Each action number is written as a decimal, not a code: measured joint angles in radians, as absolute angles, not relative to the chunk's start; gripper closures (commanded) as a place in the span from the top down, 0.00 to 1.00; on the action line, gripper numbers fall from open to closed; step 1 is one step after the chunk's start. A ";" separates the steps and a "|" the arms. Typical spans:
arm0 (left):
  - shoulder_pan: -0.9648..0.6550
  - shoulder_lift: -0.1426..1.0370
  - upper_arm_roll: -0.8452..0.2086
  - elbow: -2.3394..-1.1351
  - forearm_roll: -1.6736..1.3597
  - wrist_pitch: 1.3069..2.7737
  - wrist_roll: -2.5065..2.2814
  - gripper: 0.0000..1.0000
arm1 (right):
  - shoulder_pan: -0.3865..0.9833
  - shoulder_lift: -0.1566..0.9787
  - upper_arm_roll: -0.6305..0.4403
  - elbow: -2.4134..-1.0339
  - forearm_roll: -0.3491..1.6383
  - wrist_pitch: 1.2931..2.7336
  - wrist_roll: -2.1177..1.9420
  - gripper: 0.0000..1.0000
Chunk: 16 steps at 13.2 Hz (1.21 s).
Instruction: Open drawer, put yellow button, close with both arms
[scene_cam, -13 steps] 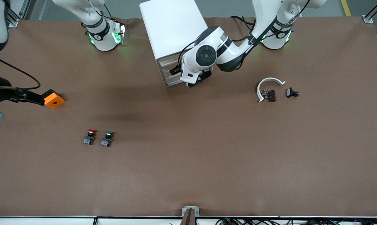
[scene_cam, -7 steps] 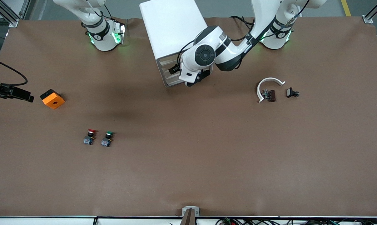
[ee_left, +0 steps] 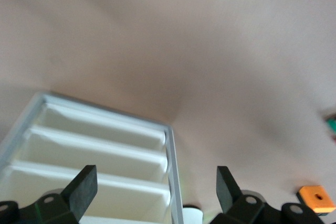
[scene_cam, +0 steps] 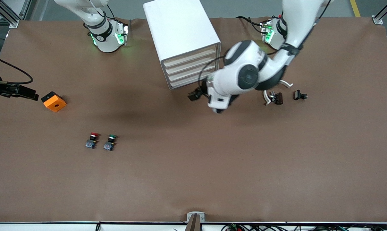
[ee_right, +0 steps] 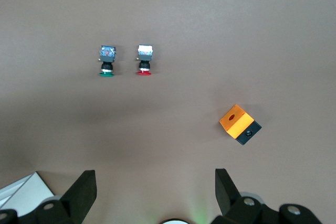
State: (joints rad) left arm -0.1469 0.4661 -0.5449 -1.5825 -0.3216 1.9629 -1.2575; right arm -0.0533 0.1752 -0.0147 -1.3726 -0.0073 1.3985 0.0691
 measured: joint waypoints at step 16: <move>-0.037 0.141 -0.069 -1.550 -0.138 1.305 -0.240 1.00 | -0.059 -0.166 -0.078 -1.691 0.017 1.473 0.069 1.00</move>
